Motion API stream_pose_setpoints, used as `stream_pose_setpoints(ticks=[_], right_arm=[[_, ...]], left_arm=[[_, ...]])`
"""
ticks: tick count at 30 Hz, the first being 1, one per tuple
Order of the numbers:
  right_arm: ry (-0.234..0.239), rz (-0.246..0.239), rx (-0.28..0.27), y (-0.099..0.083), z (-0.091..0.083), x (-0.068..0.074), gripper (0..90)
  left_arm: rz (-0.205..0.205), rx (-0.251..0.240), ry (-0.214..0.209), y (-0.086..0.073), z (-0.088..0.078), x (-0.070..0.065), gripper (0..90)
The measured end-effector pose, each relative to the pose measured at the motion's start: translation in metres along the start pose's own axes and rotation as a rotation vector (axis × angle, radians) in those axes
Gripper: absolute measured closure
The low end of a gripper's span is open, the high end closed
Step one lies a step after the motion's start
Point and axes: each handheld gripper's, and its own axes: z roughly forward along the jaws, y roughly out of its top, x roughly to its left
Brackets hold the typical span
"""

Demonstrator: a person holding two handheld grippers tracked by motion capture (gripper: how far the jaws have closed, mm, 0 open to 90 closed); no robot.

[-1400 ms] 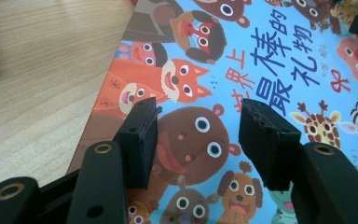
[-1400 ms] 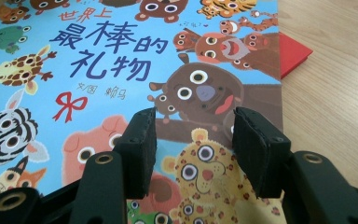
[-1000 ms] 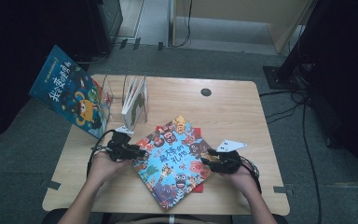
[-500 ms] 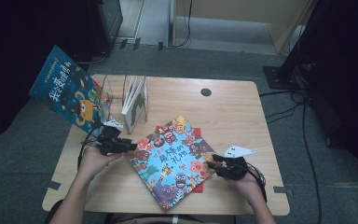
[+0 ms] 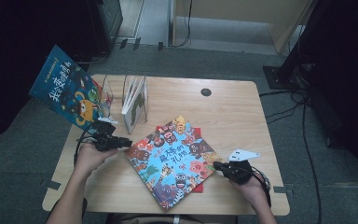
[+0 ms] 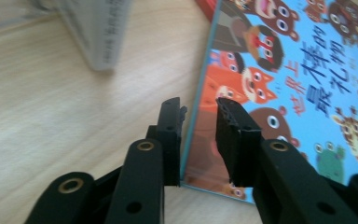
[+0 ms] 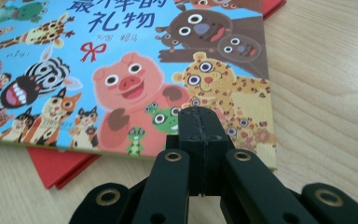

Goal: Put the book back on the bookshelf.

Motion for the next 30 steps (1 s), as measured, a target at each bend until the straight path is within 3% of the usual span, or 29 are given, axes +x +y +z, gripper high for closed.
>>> stream_pose_setpoints(ticks=[2, 8, 12, 18, 21, 23, 30], right_arm=[[0.001, 0.001, 0.007, -0.002, -0.003, 0.0, 90.0], [0.005, 0.009, 0.007, -0.004, -0.005, 0.0, 90.0], [0.019, 0.015, 0.008, -0.004, -0.004, 0.001, 90.0], [0.021, 0.009, 0.054, -0.007, -0.005, 0.002, 90.0], [0.028, 0.011, 0.05, -0.007, -0.005, 0.001, 90.0], [0.027, 0.012, 0.049, -0.007, -0.005, 0.0, 90.0], [0.024, 0.016, 0.04, -0.007, -0.005, -0.001, 90.0]], left_arm=[[-0.002, -0.013, 0.006, 0.0, -0.001, 0.002, 75.5], [-0.02, 0.009, 0.029, -0.001, 0.004, 0.011, 83.3], [0.0, 0.045, 0.055, -0.002, 0.012, 0.013, 84.0], [0.019, 0.071, 0.051, -0.003, 0.019, 0.012, 80.7], [0.02, 0.087, 0.053, -0.003, 0.022, 0.012, 81.3], [0.012, 0.079, 0.025, -0.003, 0.022, 0.012, 82.1], [0.002, 0.076, 0.032, -0.003, 0.023, 0.01, 84.2]])
